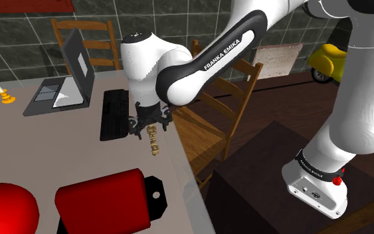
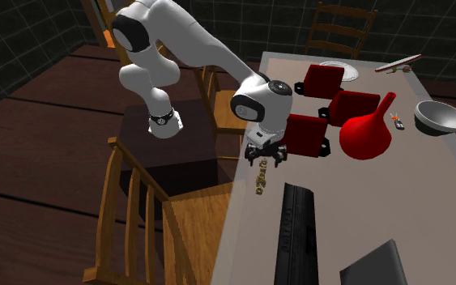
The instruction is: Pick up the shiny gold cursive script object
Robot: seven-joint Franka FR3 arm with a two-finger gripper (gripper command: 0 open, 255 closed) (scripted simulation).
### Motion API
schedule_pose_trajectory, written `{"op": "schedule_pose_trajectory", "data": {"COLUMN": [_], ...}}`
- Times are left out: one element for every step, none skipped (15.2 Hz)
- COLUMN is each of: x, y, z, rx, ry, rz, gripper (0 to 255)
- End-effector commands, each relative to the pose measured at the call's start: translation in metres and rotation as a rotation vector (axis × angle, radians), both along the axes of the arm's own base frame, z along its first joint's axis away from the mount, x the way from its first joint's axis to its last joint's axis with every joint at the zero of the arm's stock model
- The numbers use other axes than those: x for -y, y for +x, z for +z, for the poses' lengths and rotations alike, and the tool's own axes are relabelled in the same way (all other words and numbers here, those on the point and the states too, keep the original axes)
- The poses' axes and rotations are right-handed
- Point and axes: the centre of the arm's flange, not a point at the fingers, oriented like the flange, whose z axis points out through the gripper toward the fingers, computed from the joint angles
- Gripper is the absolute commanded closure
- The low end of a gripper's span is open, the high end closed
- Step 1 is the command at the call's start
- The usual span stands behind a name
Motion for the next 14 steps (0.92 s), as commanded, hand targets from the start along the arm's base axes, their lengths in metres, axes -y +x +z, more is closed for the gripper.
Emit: {"op": "schedule_pose_trajectory", "data": {"x": [-0.002, -0.002, -0.002, -0.002, -0.002, -0.002, -0.002, -0.002, -0.002, -0.002, -0.002, -0.002, -0.002, -0.002], "y": [0.001, 0.001, 0.001, 0.001, 0.001, 0.001, 0.001, 0.001, 0.001, 0.001, 0.001, 0.001, 0.001, 0.001], "z": [-0.010, -0.016, -0.021, -0.026, -0.034, -0.034, -0.034, -0.035, -0.035, -0.035, -0.035, -0.035, -0.035, -0.035], "rx": [0.000, 0.000, 0.000, 0.000, 0.000, 0.000, 0.000, 0.000, 0.000, 0.000, 0.000, 0.000, 0.000, 0.000], "ry": [-0.001, -0.001, -0.001, -0.001, -0.001, -0.001, -0.001, -0.001, -0.001, -0.001, -0.001, -0.001, -0.001, -0.001], "rz": [-0.001, -0.001, -0.001, -0.001, -0.001, -0.001, -0.001, -0.001, -0.001, -0.001, -0.001, -0.001, -0.001, -0.001], "gripper": [0, 0, 0, 0, 0, 0, 0, 255, 255, 255, 255, 255, 255, 255]}}
